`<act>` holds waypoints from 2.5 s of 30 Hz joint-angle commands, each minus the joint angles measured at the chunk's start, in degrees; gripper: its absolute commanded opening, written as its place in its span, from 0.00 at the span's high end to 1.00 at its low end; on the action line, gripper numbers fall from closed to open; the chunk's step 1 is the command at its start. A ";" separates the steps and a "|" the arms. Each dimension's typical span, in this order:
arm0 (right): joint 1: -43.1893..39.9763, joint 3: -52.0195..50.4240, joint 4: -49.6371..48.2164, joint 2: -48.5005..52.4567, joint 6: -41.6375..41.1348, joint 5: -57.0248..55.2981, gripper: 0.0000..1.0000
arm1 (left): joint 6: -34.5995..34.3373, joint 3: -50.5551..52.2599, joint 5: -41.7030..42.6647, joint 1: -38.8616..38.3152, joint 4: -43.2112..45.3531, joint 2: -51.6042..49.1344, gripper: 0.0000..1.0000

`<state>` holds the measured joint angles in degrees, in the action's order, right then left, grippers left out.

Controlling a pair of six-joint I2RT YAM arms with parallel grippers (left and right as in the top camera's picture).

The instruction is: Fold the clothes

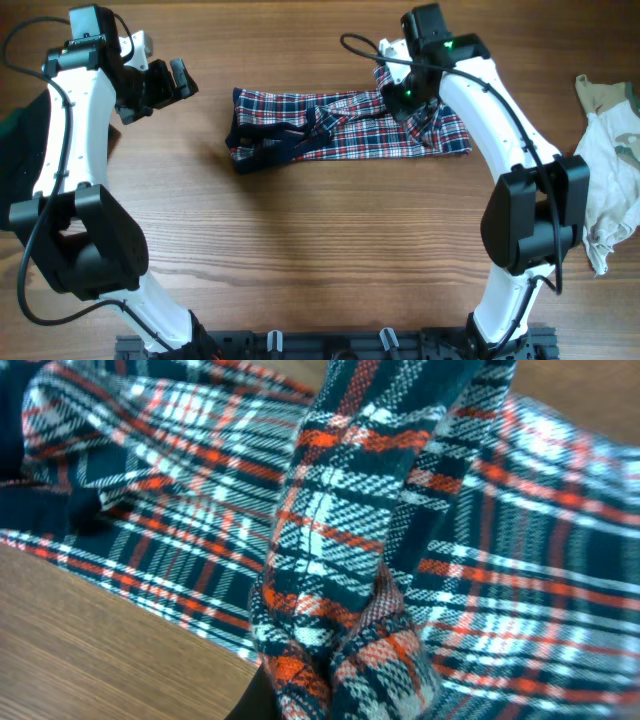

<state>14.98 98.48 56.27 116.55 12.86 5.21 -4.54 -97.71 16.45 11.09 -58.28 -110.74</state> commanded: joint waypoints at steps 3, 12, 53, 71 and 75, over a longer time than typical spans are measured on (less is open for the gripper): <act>3.26 -1.77 -6.67 -1.66 -4.66 5.33 0.96 | 0.70 0.42 0.87 0.00 -0.02 -0.59 0.00; 4.76 -1.77 -12.17 -1.64 -10.03 5.35 0.90 | 0.70 0.42 0.87 0.00 -0.02 -0.59 0.00; 1.05 -2.43 -3.52 -3.58 -14.58 -12.66 0.12 | 1.09 0.42 -8.24 0.02 3.43 -0.59 0.00; 0.37 -18.14 -25.18 -0.28 -14.97 2.12 0.07 | -15.13 17.11 -6.78 -17.64 0.50 -2.12 0.00; 0.37 -18.16 -25.22 -0.28 -14.95 2.12 0.07 | -18.47 19.58 -14.19 -18.64 2.86 -2.10 0.00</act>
<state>15.16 80.73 31.18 115.68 -1.32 5.17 -18.79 -79.15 9.26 -7.20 -56.93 -112.36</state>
